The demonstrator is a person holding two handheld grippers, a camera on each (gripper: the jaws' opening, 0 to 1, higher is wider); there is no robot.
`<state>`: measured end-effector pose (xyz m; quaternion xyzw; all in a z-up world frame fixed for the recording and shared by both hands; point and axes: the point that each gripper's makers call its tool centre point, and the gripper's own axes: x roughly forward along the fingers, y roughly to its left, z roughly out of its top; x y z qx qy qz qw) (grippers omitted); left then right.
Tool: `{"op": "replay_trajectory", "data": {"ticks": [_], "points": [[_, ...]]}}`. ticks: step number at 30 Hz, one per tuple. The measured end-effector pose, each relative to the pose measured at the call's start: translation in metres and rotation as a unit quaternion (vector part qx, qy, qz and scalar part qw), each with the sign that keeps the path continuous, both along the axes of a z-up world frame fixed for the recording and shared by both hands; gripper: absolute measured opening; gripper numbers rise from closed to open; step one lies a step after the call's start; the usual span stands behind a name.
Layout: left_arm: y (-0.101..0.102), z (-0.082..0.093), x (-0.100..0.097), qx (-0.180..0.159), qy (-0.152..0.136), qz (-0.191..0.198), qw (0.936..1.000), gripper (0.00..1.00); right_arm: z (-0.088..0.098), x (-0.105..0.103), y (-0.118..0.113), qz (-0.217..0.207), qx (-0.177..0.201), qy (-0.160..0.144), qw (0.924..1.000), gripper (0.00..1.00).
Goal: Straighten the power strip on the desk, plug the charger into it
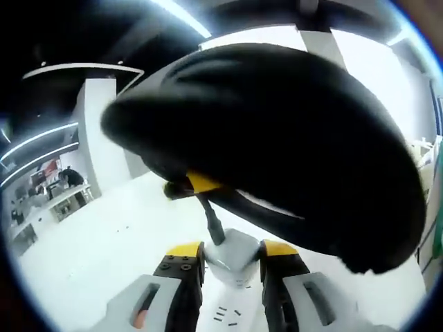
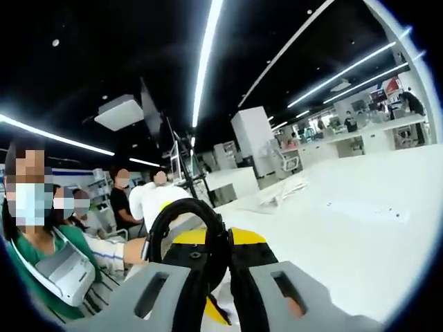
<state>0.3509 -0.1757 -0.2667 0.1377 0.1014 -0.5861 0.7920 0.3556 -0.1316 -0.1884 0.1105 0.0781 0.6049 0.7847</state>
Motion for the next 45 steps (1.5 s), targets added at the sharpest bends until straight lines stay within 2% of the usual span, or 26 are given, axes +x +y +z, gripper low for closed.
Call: {"op": "replay_trajectory", "data": {"ticks": [3,17,24,30,36,37,39,40,45], "points": [[0.001,-0.001,0.001,0.001,-0.009,0.005,0.9999,0.3,0.0,0.002,-0.002,-0.001,0.0,-0.001,1.0,0.08],[0.0,-0.001,0.003,-0.018,-0.005,0.025,0.9995,0.3,0.001,0.004,-0.005,-0.012,0.008,-0.004,0.9999,0.08],[-0.001,-0.001,0.004,-0.023,0.0,0.05,0.9985,0.3,-0.001,0.002,-0.002,-0.012,-0.012,-0.024,0.9995,0.08],[-0.001,-0.003,0.003,-0.021,-0.006,0.062,0.9978,0.3,-0.001,0.001,-0.002,-0.007,-0.008,-0.019,0.9998,0.08],[0.0,-0.003,0.004,-0.034,-0.003,0.07,0.997,0.3,-0.003,0.001,-0.001,-0.011,-0.006,-0.02,0.9997,0.09],[0.0,-0.003,0.003,-0.034,-0.005,0.072,0.9968,0.3,-0.004,-0.002,0.001,-0.01,-0.01,-0.024,0.9996,0.08],[-0.001,-0.006,0.004,-0.034,-0.01,0.08,0.9962,0.3,-0.011,-0.001,0.0,-0.012,-0.045,-0.045,0.9979,0.08],[0.002,-0.007,0.003,-0.034,-0.008,0.08,0.9962,0.3,-0.008,-0.003,0.001,-0.01,-0.04,-0.058,0.9975,0.08],[0.001,-0.009,0.003,-0.03,-0.016,0.084,0.9959,0.3,-0.009,-0.002,-0.002,-0.01,-0.032,-0.046,0.9984,0.08]]}}
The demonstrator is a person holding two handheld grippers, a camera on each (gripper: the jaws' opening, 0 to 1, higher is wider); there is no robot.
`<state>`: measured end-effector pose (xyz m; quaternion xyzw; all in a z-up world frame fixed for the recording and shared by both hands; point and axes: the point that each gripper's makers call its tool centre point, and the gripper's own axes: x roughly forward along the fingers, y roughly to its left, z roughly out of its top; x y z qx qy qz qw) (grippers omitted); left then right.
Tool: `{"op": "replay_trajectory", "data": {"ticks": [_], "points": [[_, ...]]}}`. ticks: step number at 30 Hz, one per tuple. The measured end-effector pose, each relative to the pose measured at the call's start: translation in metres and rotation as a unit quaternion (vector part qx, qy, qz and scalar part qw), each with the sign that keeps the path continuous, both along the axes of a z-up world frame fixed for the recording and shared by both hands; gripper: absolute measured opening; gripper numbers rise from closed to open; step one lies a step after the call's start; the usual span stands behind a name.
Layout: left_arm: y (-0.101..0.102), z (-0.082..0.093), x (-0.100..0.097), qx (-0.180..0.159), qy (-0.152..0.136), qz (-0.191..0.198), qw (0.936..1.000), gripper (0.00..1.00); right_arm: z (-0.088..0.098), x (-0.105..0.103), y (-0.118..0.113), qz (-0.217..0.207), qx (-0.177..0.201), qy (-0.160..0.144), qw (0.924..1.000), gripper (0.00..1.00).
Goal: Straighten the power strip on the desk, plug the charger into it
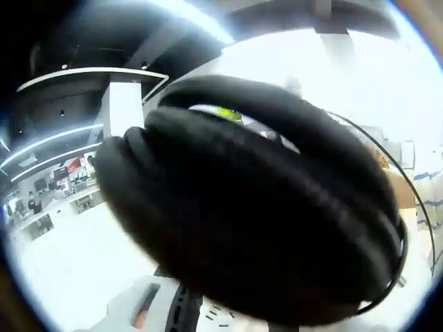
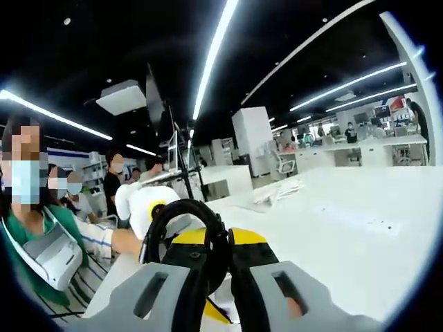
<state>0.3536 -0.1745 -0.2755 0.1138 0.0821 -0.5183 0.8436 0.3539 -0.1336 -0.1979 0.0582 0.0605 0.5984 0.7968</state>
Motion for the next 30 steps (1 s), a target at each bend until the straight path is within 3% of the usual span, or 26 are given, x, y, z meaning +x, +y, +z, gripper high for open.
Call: {"op": "replay_trajectory", "data": {"ticks": [9,14,20,23,26,30], "points": [[-0.005,0.0,0.002,-0.009,-0.01,-0.005,0.9999,0.3,-0.003,0.001,-0.007,-0.006,-0.01,-0.02,0.9997,0.08],[-0.004,0.001,0.006,-0.022,0.001,-0.008,0.9997,0.3,-0.003,0.006,-0.007,-0.02,-0.004,-0.004,0.9998,0.08],[-0.004,0.001,0.004,-0.021,-0.002,-0.012,0.9997,0.3,-0.006,0.004,-0.003,-0.058,-0.083,-0.041,0.994,0.09],[-0.004,0.001,0.004,-0.021,-0.005,-0.018,0.9996,0.3,-0.008,0.004,-0.005,-0.072,-0.144,-0.061,0.9851,0.1],[-0.005,0.001,0.003,-0.019,-0.011,-0.021,0.9995,0.3,-0.011,0.004,-0.009,-0.076,-0.216,-0.09,0.9693,0.1],[-0.005,0.001,-0.001,-0.006,-0.039,-0.035,0.9986,0.3,-0.024,-0.001,-0.011,-0.056,-0.314,-0.087,0.9439,0.12]]}}
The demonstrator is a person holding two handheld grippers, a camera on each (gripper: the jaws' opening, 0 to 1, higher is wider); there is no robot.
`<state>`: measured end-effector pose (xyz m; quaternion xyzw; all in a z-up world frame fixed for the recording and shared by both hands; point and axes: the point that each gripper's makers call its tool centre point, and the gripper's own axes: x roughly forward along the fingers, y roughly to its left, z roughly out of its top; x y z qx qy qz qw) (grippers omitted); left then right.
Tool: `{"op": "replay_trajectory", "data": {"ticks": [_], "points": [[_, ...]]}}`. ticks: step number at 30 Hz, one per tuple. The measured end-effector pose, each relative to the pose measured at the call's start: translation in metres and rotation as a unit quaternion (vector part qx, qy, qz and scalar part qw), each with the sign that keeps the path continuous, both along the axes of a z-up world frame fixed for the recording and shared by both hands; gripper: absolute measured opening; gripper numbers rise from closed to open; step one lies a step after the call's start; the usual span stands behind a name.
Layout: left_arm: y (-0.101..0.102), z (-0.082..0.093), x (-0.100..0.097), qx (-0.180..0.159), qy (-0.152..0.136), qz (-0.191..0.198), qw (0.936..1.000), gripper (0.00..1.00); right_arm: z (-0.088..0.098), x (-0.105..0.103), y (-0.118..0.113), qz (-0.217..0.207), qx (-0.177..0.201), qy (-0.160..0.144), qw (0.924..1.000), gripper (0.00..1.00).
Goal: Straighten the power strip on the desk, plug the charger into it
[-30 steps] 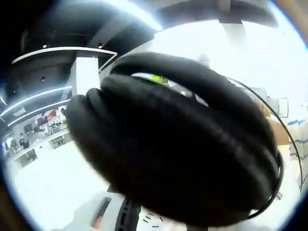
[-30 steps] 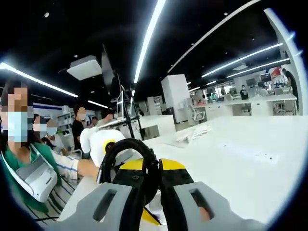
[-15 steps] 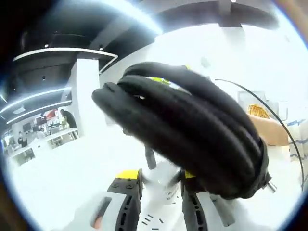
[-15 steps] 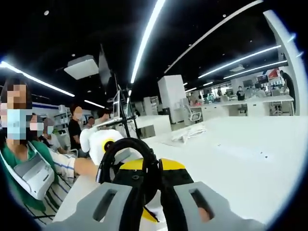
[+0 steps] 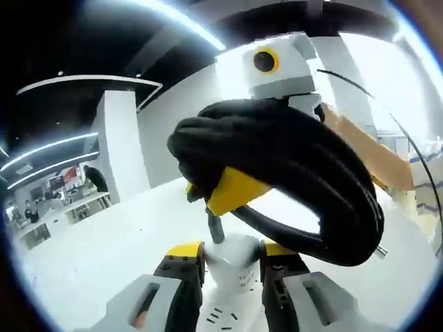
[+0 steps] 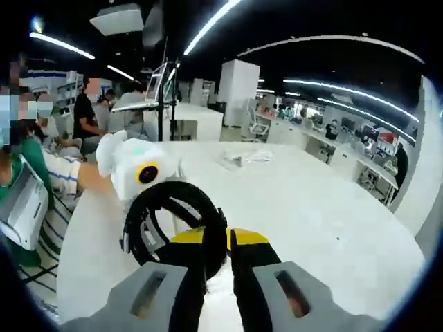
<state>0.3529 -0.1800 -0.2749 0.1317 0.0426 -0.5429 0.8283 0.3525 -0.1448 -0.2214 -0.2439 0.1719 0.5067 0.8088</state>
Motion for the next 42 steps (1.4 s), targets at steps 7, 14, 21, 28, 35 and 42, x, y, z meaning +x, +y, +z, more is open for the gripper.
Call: {"op": "replay_trajectory", "data": {"ticks": [7,14,21,28,35,42], "points": [[0.002,-0.007,-0.005,0.022,-0.016,-0.022,0.9994,0.3,-0.019,-0.002,0.0,0.013,-0.088,0.014,0.9959,0.16],[0.023,-0.01,-0.006,0.048,-0.025,-0.017,0.9984,0.3,-0.02,0.0,-0.003,0.016,-0.098,0.021,0.9948,0.16],[0.064,0.0,-0.012,0.036,-0.038,-0.01,0.9986,0.3,-0.024,-0.003,-0.004,0.03,-0.14,0.026,0.9893,0.16],[0.107,0.013,-0.004,0.023,-0.058,0.015,0.998,0.3,-0.037,-0.006,-0.007,0.03,-0.168,0.054,0.9838,0.19],[0.154,0.021,0.017,0.019,-0.065,0.056,0.9961,0.3,-0.045,-0.008,-0.006,0.043,-0.211,0.051,0.9752,0.22],[0.193,0.013,0.039,0.032,-0.066,0.112,0.991,0.3,-0.048,-0.006,-0.005,0.055,-0.258,0.041,0.9637,0.22]]}}
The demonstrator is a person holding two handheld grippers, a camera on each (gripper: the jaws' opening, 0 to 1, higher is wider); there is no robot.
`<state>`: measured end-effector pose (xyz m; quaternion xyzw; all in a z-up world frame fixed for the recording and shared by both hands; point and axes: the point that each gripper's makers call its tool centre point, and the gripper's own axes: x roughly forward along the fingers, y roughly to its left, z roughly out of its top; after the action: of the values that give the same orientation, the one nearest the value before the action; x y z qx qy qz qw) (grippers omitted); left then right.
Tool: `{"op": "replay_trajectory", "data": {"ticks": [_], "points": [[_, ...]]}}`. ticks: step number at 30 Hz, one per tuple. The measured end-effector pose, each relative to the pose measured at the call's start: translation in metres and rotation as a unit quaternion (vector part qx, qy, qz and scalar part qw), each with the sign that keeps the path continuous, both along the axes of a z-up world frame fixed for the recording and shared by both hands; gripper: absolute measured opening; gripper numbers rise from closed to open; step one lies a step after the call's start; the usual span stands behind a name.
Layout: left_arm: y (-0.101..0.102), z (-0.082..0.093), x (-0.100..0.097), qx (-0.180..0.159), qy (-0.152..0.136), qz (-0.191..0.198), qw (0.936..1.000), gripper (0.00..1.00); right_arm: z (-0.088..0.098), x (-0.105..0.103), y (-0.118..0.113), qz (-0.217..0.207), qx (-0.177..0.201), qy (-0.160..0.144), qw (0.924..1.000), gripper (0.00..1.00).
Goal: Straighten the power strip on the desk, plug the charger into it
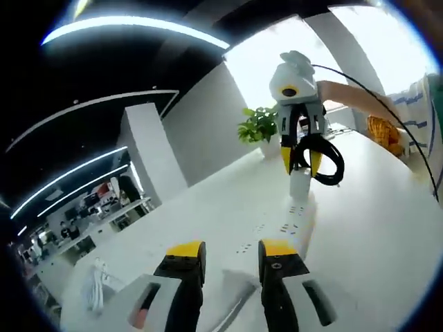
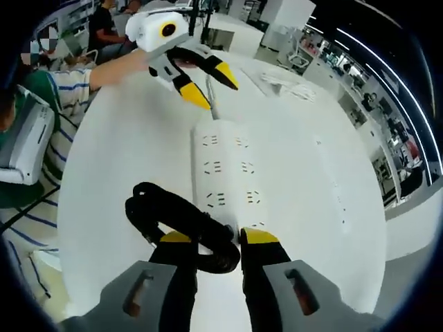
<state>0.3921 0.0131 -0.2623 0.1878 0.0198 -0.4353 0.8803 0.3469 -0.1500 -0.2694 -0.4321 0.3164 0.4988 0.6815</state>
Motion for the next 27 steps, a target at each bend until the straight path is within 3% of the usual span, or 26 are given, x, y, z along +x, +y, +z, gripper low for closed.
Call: {"op": "replay_trajectory", "data": {"ticks": [4,7,11,15,21,25,27], "points": [[0.017,-0.006,0.008,0.013,-0.001,0.037,0.9992,0.3,-0.003,0.001,0.0,0.016,-0.033,-0.009,0.9993,0.22],[0.024,-0.005,0.013,-0.008,0.014,0.063,0.9979,0.3,-0.007,0.002,0.002,0.023,-0.055,-0.015,0.9981,0.23],[0.028,0.005,0.018,-0.041,0.012,0.082,0.9957,0.29,-0.009,0.004,0.004,0.031,-0.077,-0.008,0.9966,0.23],[0.039,0.0,0.027,-0.032,0.007,0.105,0.9939,0.29,-0.012,0.005,0.005,0.029,-0.093,0.001,0.9952,0.23],[0.045,-0.005,0.034,-0.016,0.0,0.122,0.9924,0.29,-0.016,0.005,0.006,0.033,-0.133,0.002,0.9906,0.24],[0.044,0.0,0.031,-0.046,0.006,0.12,0.9916,0.28,-0.018,0.006,0.006,0.034,-0.158,0.014,0.9868,0.24],[0.044,0.0,0.03,-0.042,0.002,0.118,0.9921,0.28,-0.018,0.007,0.005,0.033,-0.163,0.02,0.9859,0.24]]}}
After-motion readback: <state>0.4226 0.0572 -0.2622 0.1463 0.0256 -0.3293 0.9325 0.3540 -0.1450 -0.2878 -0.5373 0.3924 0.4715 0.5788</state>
